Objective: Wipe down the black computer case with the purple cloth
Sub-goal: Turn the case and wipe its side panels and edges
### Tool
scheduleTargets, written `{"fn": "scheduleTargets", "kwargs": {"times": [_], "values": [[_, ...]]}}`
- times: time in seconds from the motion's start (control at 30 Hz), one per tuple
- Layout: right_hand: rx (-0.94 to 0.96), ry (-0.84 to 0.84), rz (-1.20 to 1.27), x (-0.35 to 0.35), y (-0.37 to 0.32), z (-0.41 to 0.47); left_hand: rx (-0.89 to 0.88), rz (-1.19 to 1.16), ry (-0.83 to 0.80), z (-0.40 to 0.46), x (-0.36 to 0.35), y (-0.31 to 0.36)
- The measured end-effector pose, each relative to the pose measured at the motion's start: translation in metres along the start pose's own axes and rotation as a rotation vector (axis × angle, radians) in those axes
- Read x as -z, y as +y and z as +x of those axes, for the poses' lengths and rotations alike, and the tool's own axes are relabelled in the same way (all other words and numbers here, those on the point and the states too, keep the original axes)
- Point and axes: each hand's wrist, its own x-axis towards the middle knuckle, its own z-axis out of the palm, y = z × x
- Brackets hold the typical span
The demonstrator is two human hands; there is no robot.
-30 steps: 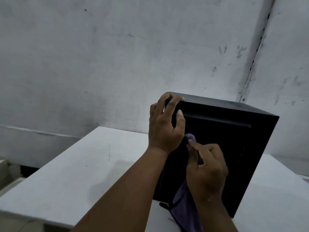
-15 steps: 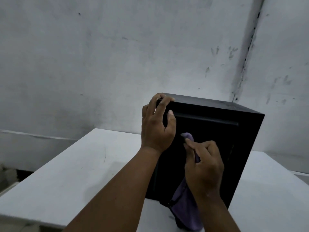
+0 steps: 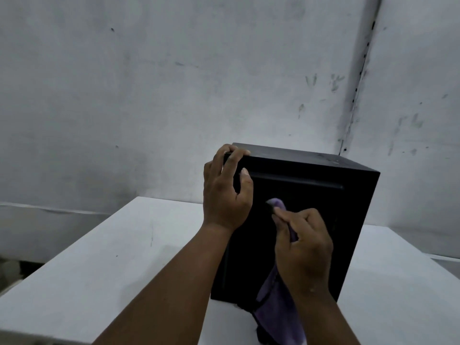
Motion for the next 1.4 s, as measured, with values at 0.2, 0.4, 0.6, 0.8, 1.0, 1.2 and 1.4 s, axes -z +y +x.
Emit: {"fn": "scheduleTargets", "kwargs": {"times": [0.2, 0.4, 0.6, 0.8, 1.0, 1.2, 1.4], "values": [[-0.107, 0.178, -0.045, 0.001, 0.003, 0.003, 0.01, 0.019, -0.035, 0.0, 0.004, 0.0], [-0.151, 0.233, -0.044, -0.004, -0.003, 0.006, 0.009, 0.017, -0.031, 0.0, 0.003, 0.001], [-0.119, 0.169, -0.059, -0.004, -0.002, -0.002, 0.002, 0.018, -0.032, 0.001, 0.002, -0.001], [-0.145, 0.179, -0.065, -0.007, -0.003, -0.002, 0.018, 0.019, -0.036, 0.0, 0.001, -0.002], [-0.141, 0.201, -0.035, -0.014, -0.012, -0.007, 0.027, 0.018, -0.051, 0.0, 0.002, 0.0], [-0.019, 0.018, -0.02, -0.018, -0.017, -0.015, 0.033, 0.022, -0.061, 0.0, 0.004, 0.0], [-0.135, 0.292, -0.054, -0.013, -0.011, 0.017, 0.037, 0.02, -0.074, 0.0, 0.005, 0.0]]}}
